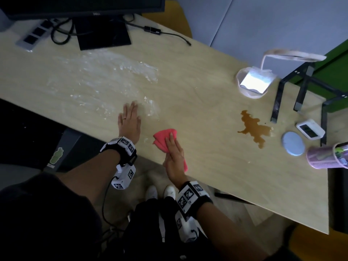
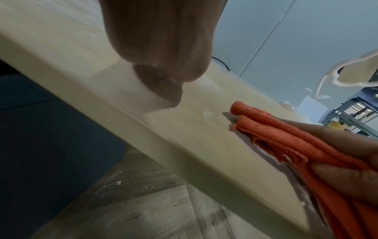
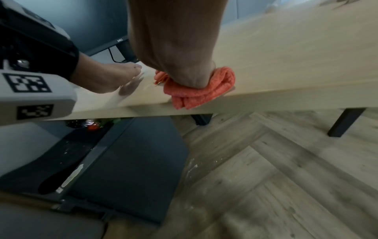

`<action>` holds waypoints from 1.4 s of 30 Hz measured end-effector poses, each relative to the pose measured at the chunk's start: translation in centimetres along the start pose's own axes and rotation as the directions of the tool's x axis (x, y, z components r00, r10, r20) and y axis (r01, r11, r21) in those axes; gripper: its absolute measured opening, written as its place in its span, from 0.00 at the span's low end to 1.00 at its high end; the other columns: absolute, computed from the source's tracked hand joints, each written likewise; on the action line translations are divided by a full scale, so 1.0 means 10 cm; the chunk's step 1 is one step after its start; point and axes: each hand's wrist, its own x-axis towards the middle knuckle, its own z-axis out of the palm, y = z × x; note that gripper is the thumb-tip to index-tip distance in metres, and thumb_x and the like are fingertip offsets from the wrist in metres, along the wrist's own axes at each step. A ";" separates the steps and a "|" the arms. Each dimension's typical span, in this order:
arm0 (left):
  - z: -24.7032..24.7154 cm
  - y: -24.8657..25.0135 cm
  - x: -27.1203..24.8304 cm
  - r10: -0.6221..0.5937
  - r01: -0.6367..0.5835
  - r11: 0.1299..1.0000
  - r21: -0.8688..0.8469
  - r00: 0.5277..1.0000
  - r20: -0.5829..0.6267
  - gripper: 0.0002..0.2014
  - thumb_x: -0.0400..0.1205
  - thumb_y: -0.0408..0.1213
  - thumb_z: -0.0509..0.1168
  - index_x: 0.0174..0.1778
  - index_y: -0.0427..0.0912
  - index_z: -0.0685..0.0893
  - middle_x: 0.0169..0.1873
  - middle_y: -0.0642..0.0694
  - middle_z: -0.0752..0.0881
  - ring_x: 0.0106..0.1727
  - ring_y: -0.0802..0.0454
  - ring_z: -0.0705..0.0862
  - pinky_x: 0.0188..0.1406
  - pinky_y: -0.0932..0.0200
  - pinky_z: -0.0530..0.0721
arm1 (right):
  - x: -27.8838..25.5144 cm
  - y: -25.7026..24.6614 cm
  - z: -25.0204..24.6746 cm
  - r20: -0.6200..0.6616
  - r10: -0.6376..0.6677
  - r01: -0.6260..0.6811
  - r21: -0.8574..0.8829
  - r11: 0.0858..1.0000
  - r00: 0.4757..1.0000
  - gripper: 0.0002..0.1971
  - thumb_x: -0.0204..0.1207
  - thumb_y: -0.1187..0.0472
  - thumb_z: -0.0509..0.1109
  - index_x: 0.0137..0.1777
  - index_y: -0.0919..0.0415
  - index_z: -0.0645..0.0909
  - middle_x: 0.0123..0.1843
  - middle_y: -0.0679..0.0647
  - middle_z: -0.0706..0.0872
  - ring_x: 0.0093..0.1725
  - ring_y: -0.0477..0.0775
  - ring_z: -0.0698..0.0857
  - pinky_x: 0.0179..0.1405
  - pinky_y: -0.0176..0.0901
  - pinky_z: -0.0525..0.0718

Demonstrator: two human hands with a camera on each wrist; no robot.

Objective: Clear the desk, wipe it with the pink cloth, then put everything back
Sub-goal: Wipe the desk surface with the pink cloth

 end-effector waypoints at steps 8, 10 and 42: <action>-0.24 -0.37 -0.01 -0.134 0.135 0.991 0.006 0.984 -0.118 0.24 0.87 0.36 0.47 0.82 0.44 0.57 0.84 0.50 0.52 0.85 0.47 0.46 0.80 0.37 0.47 | -0.15 -0.07 0.18 0.047 -0.080 0.082 -0.038 0.996 0.996 0.24 0.77 0.74 0.61 0.72 0.60 0.75 0.77 0.49 0.71 0.78 0.51 0.67 0.77 0.38 0.62; -0.32 -0.48 0.01 -0.173 0.174 0.985 -0.009 0.976 -0.134 0.24 0.87 0.37 0.46 0.82 0.44 0.57 0.84 0.50 0.52 0.85 0.48 0.46 0.80 0.36 0.47 | -0.18 -0.18 0.22 0.136 -0.046 0.033 0.094 0.995 0.990 0.27 0.74 0.79 0.59 0.72 0.60 0.75 0.75 0.55 0.75 0.76 0.53 0.70 0.79 0.41 0.65; -0.55 -1.10 0.22 -0.385 0.394 0.919 0.009 0.902 -0.198 0.25 0.88 0.47 0.44 0.83 0.51 0.52 0.84 0.56 0.48 0.85 0.51 0.42 0.81 0.39 0.41 | 1.91 -0.52 0.70 0.370 -0.251 0.325 -0.153 0.933 0.894 0.33 0.69 0.75 0.57 0.76 0.56 0.70 0.80 0.49 0.65 0.81 0.48 0.57 0.80 0.56 0.52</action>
